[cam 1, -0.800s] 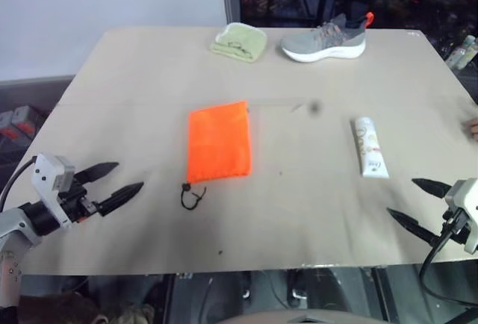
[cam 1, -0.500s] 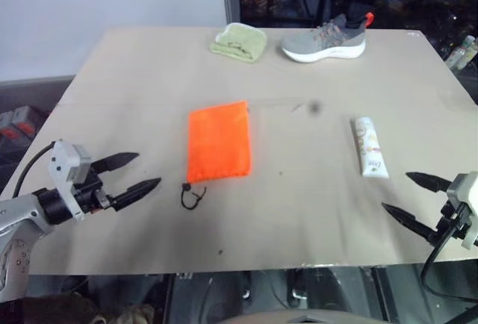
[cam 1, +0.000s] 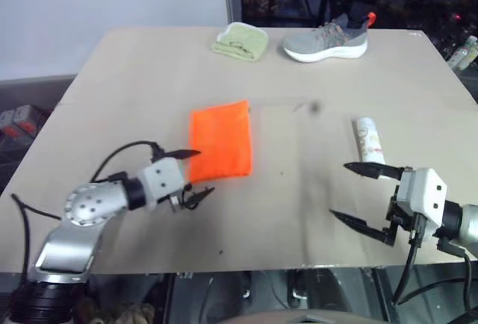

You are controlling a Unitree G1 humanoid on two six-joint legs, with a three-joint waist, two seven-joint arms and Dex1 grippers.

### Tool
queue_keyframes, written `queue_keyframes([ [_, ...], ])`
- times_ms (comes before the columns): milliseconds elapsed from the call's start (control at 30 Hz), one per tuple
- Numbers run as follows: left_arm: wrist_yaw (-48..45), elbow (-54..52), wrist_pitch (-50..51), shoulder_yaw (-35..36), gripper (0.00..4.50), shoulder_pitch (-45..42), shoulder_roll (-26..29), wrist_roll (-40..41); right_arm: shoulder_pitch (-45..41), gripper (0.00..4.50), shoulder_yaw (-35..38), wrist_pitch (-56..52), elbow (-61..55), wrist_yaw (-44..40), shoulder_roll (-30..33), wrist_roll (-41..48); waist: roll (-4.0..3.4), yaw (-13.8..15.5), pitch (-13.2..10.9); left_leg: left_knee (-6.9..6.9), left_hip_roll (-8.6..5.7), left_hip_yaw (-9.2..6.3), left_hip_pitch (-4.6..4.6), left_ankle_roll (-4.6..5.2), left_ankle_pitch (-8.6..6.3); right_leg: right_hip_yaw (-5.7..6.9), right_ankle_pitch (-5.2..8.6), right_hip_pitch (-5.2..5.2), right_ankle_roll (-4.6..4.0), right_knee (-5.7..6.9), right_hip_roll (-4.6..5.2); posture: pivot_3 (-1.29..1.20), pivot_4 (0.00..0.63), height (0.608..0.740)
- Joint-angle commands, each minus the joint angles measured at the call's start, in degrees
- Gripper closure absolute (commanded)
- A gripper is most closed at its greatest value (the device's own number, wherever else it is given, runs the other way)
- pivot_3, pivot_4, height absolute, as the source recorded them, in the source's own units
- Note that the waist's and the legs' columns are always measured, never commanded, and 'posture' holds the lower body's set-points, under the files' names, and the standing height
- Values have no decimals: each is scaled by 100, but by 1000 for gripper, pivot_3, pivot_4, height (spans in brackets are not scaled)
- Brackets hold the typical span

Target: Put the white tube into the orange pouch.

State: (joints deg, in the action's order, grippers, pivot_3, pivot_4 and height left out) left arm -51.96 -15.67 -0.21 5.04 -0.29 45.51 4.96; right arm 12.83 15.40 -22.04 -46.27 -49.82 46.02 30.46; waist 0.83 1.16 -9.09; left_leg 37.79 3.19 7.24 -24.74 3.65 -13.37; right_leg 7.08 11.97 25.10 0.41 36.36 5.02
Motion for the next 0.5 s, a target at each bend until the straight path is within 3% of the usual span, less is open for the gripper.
queue_keyframes([
  [33, 908, 177, -504, -393, 0, -371, -226, -1120, 65, 71, 109, 25, -273, 79, 36, 26, 0, 17, 0, 0, -1, 0, 0, 5, 3, 0, -1, -1, 1, 0, -4, 0, 150, 740],
  [167, 1590, 345, -1136, -744, 0, -430, -414, -1981, 263, 71, 201, 77, -417, 113, -26, 40, 2, 4, 2, 3, -1, 4, 3, 31, 12, -2, -13, -5, 23, 1, -8, 0, 150, 740],
  [500, 2461, 889, -2310, -769, 0, -4, -331, -2653, 626, 71, 384, 253, -476, 94, -51, -7, 1, -24, 3, 23, 8, -2, 15, 14, 0, -2, -1, -18, 2, 14, 13, 0, 150, 740],
])
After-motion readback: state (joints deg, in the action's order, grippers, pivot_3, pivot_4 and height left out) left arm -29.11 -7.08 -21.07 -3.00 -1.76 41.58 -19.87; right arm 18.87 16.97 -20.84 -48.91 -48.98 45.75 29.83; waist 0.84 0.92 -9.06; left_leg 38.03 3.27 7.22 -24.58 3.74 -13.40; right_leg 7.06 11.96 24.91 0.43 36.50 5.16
